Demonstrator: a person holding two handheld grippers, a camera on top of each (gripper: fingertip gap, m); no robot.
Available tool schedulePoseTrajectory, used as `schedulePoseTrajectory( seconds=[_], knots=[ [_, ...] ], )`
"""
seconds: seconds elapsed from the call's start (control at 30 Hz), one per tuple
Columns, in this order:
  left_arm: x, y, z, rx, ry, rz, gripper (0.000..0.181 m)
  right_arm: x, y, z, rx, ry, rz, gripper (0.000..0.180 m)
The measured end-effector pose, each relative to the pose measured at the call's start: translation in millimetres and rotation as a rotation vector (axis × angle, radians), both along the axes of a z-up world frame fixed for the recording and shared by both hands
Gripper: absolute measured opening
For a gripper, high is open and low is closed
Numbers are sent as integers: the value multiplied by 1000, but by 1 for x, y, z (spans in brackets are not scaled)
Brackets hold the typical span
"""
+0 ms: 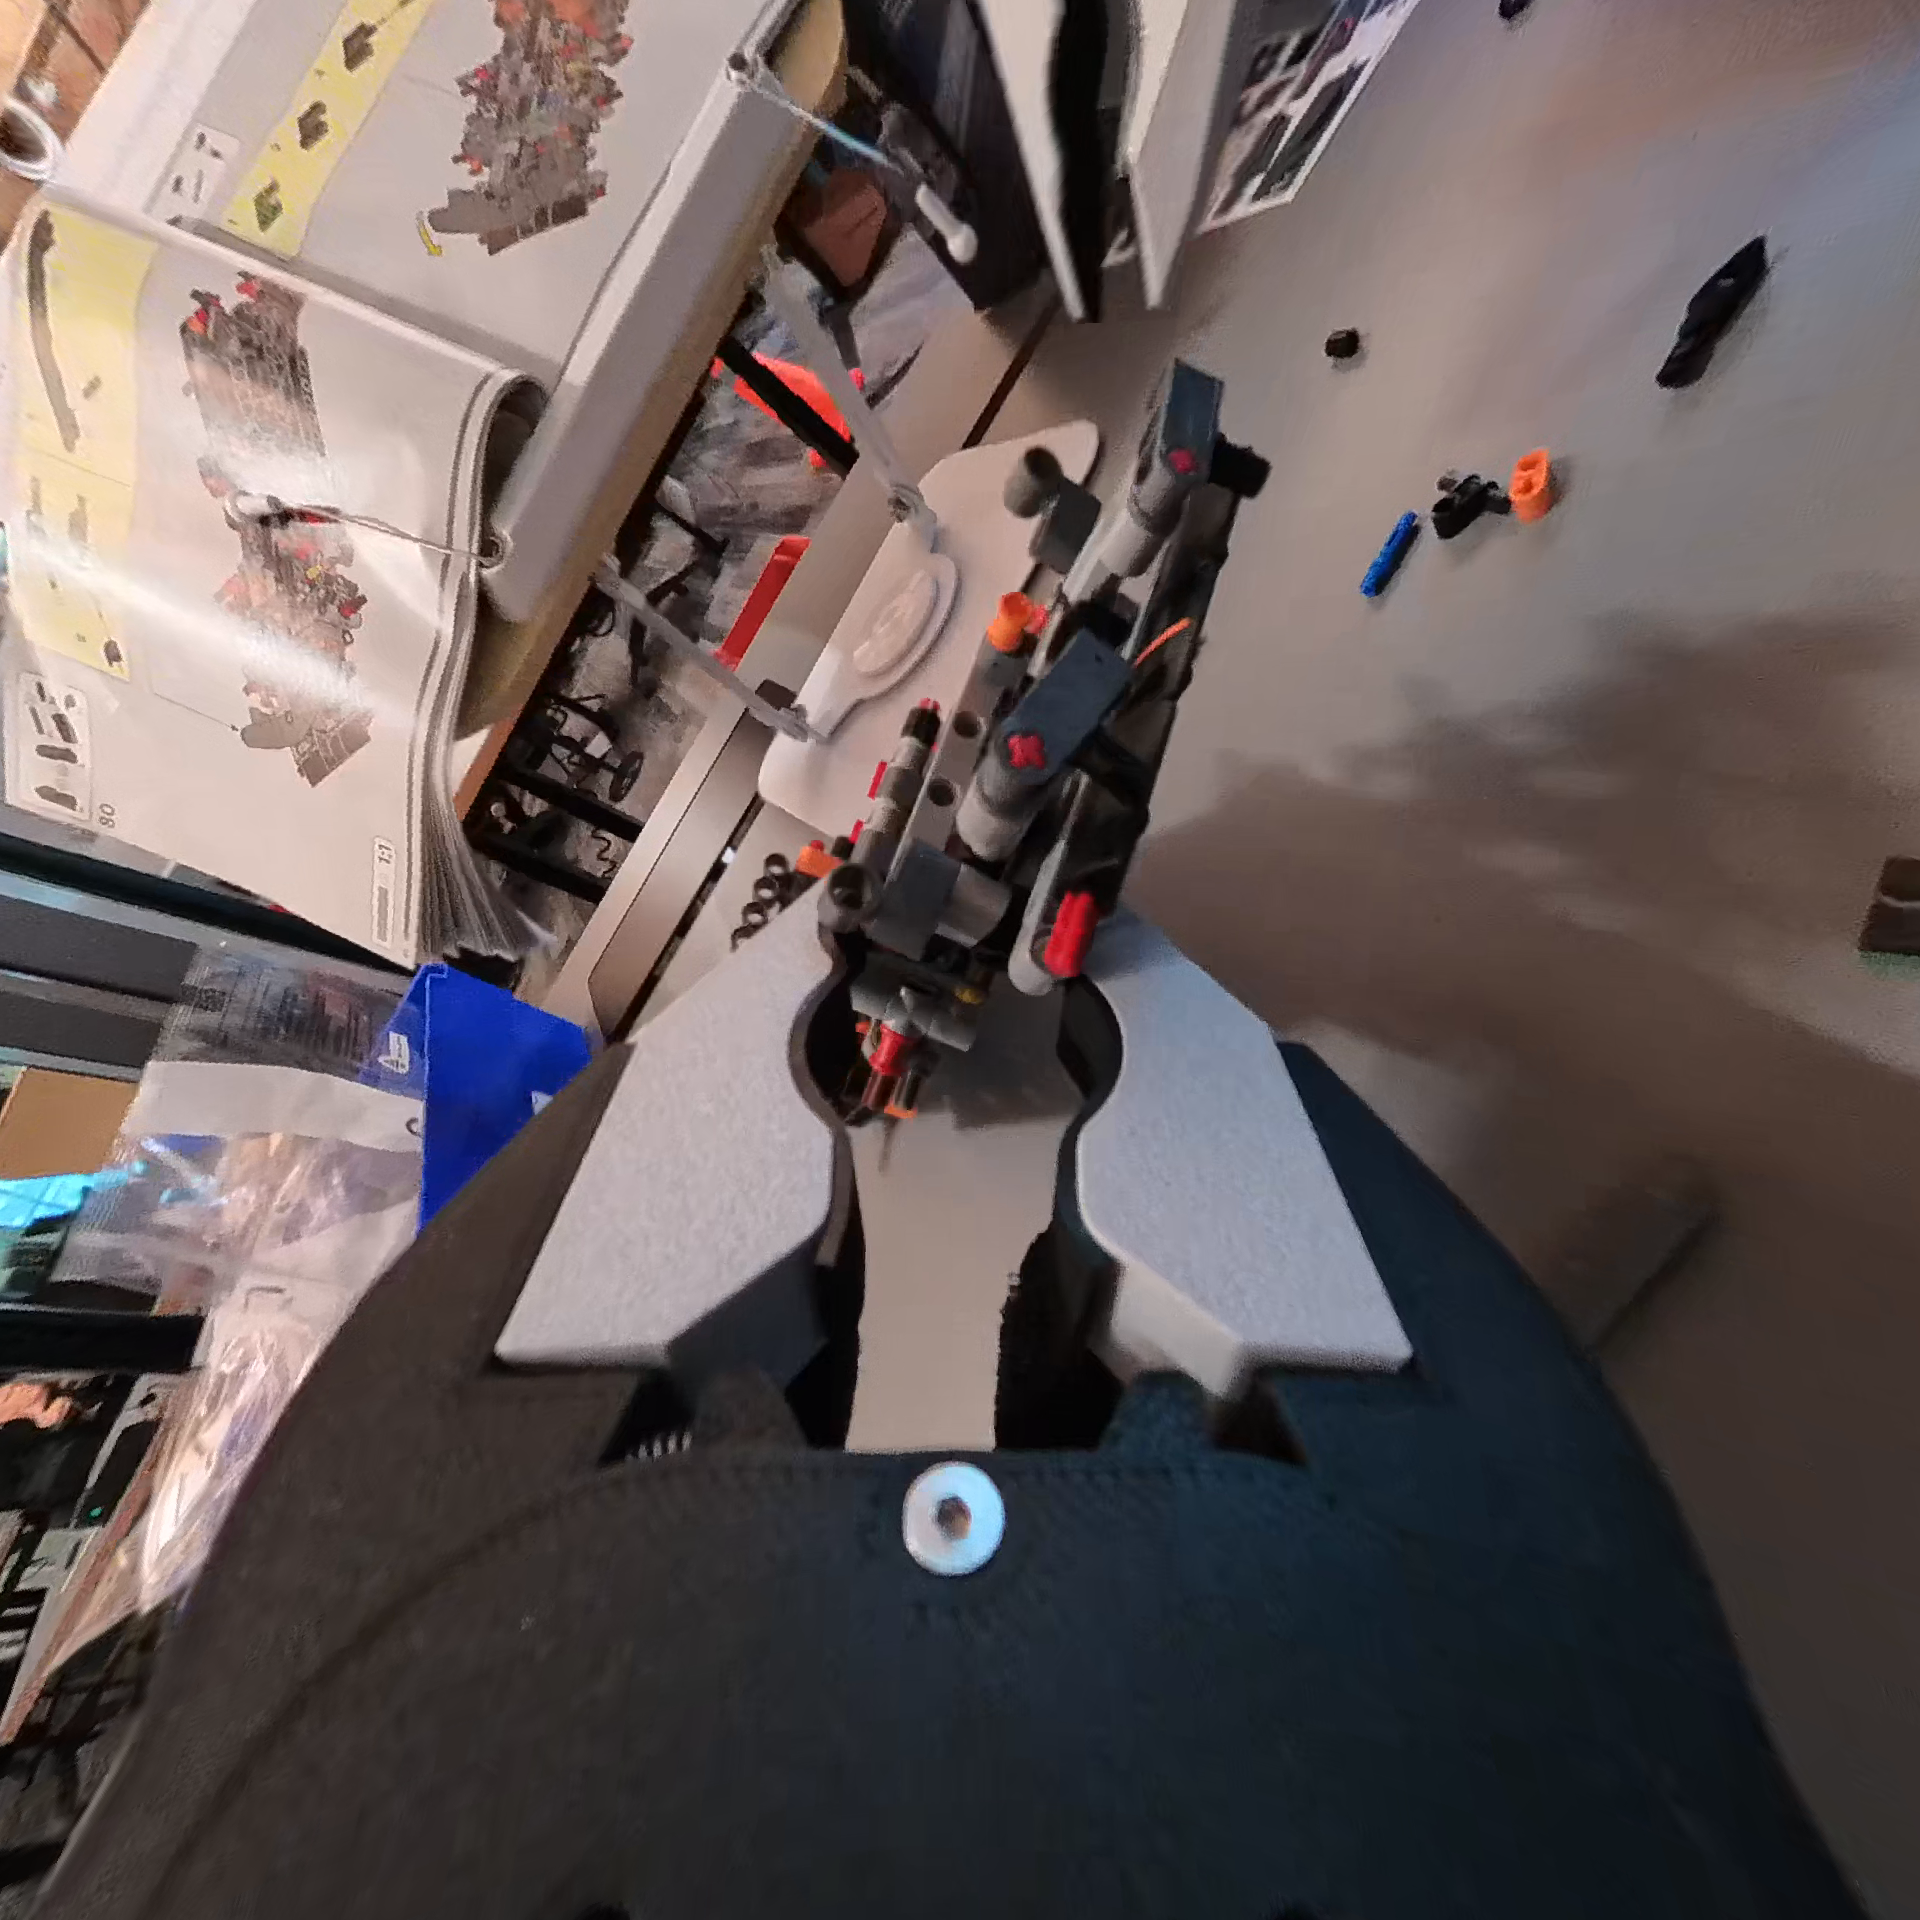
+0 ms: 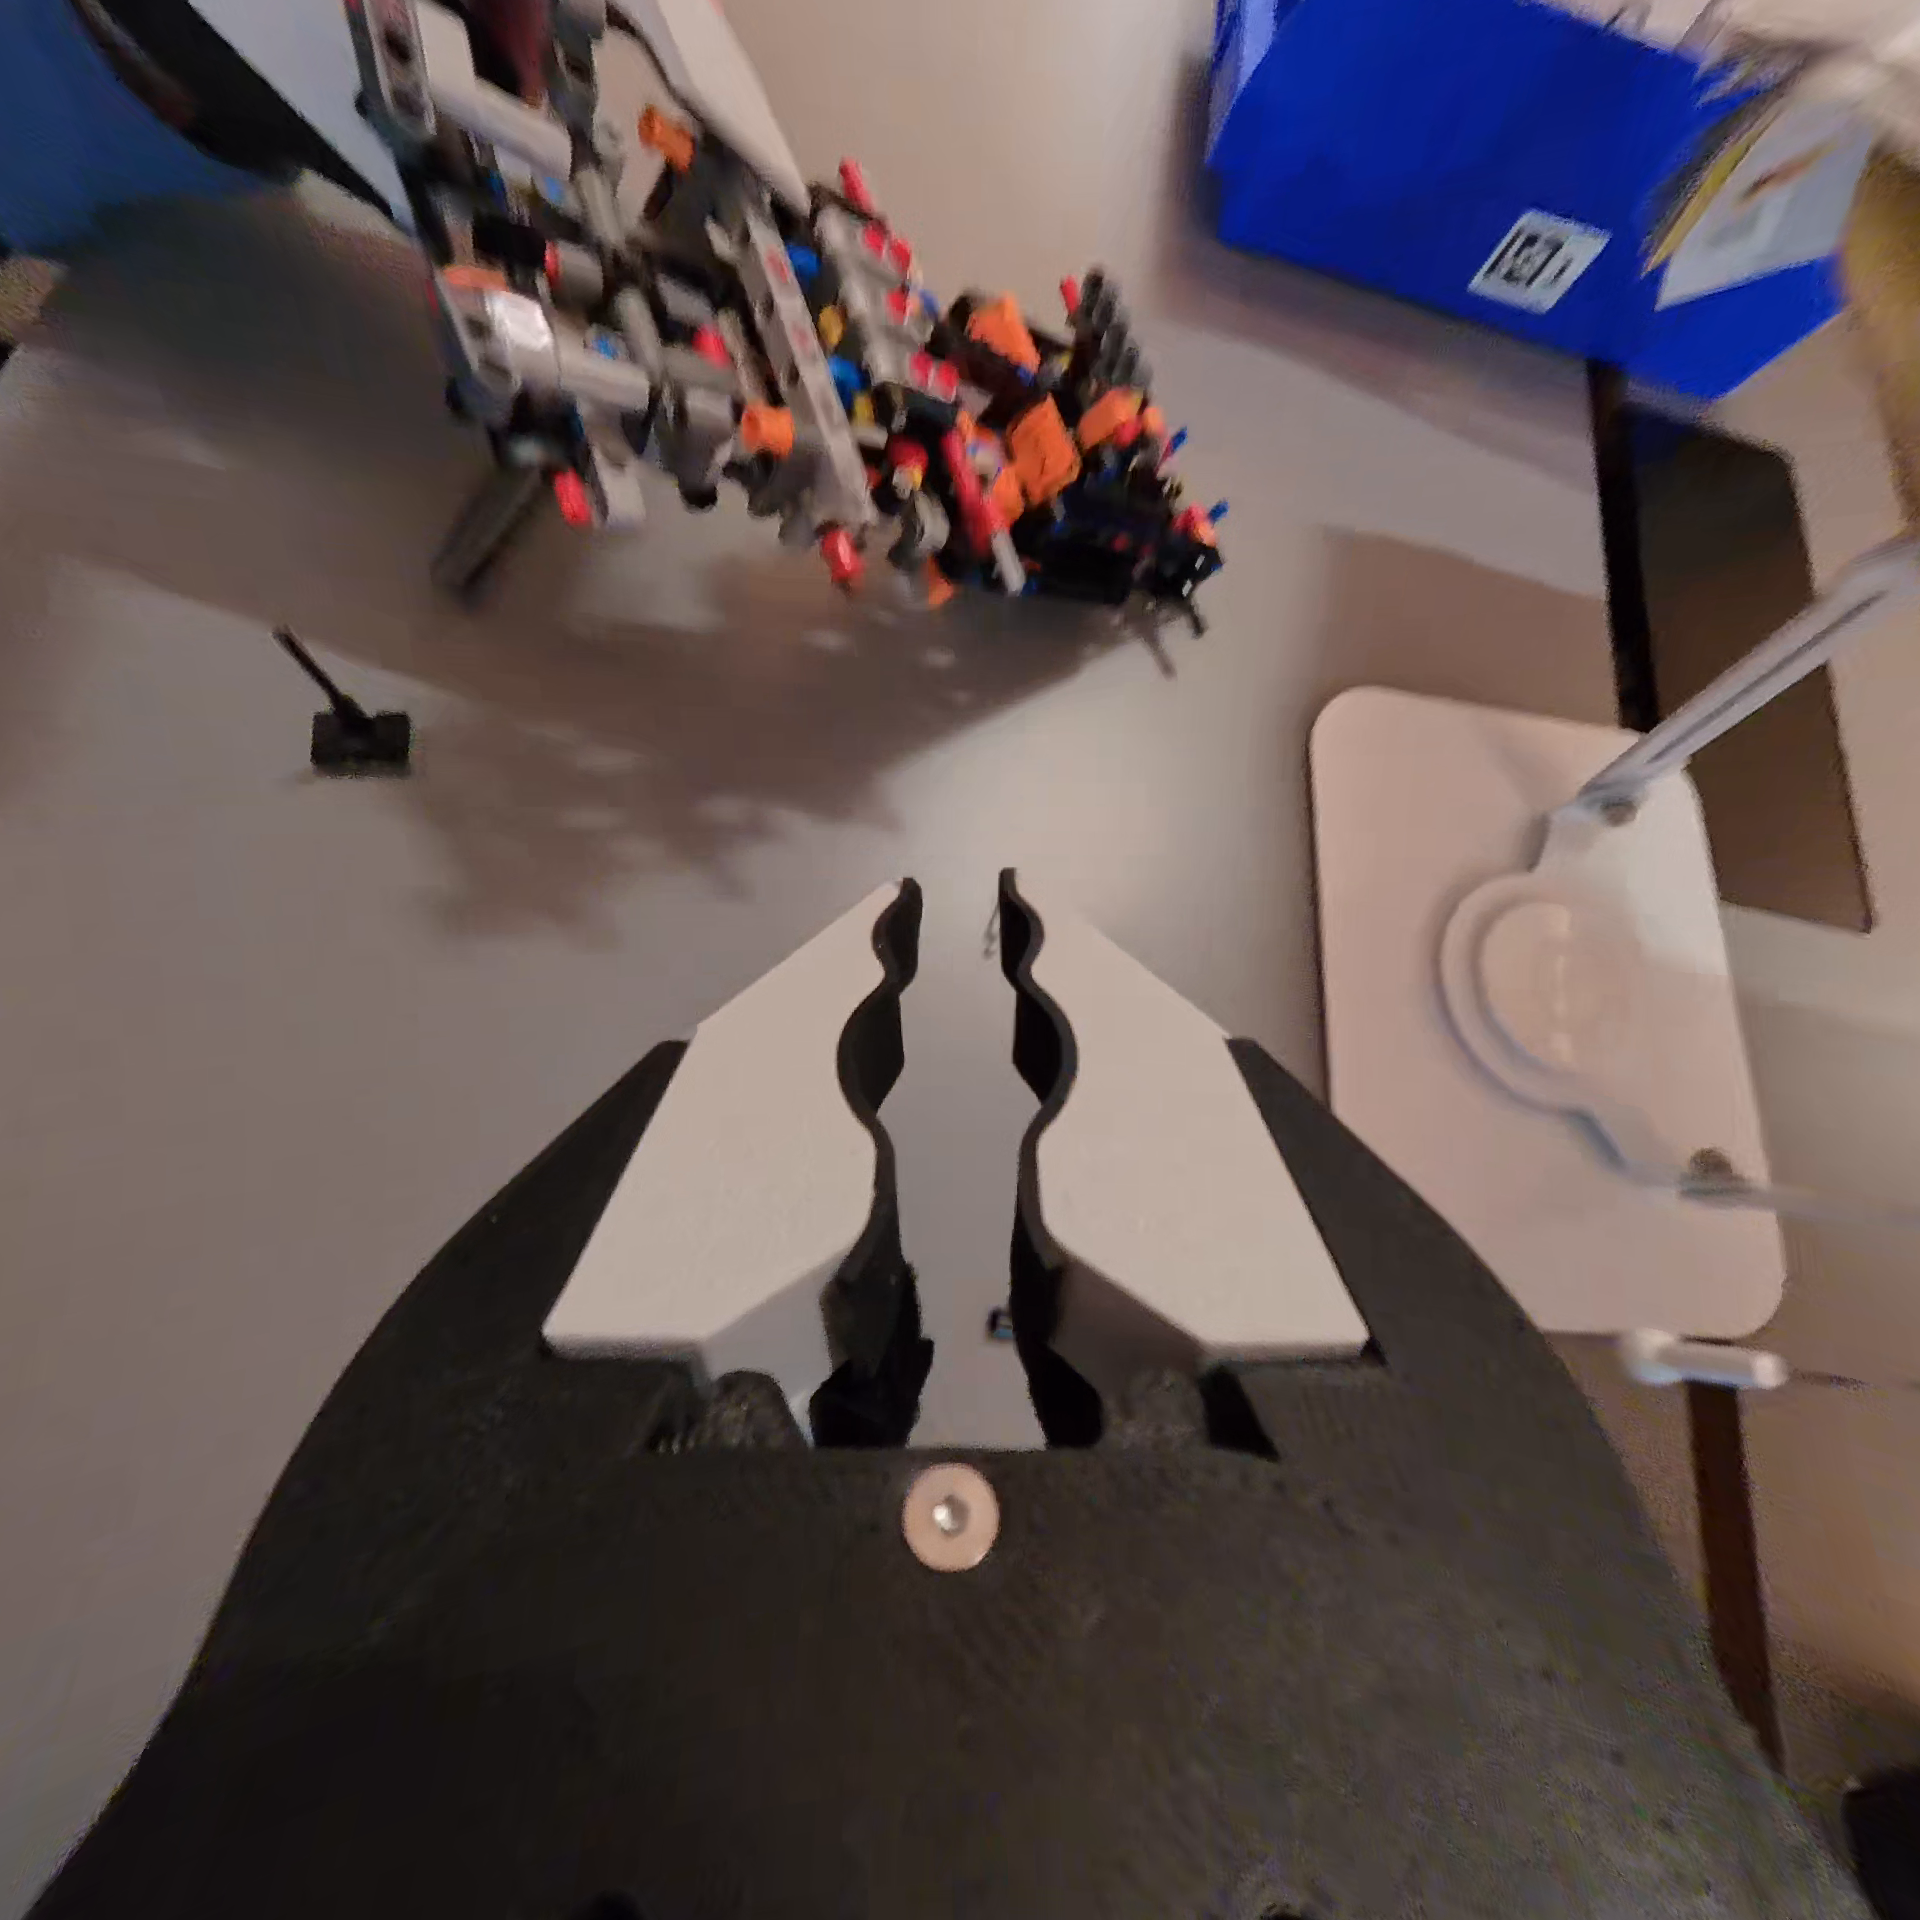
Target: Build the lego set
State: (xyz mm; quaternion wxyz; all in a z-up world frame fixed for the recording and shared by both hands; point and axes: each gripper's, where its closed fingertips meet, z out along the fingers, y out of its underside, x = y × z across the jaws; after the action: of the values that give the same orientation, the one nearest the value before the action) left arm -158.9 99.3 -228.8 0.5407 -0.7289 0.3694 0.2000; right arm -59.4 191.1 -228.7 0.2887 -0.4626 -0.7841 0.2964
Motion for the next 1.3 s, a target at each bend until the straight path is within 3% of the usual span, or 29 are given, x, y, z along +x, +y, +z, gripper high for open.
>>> schedulePoseTrajectory(
  seconds=[0.23, 0.7, 1.03, 1.3],
  knots=[
    [5, -11, -15, 5, 39, 67, 34, 21, 8, -36, -16, -95, -67, 12],
    [24, -19, -38, 24, 221, 44, 36, -15, 7, -82, 9, -140, -152, 17],
    [28, -17, -50, 53, 236, 32, 38, -24, 17, -95, 21, -153, -188, 15],
    [30, -16, -53, 57, 236, 31, 38, -23, 18, -84, 23, -124, -171, 16]
  ],
)
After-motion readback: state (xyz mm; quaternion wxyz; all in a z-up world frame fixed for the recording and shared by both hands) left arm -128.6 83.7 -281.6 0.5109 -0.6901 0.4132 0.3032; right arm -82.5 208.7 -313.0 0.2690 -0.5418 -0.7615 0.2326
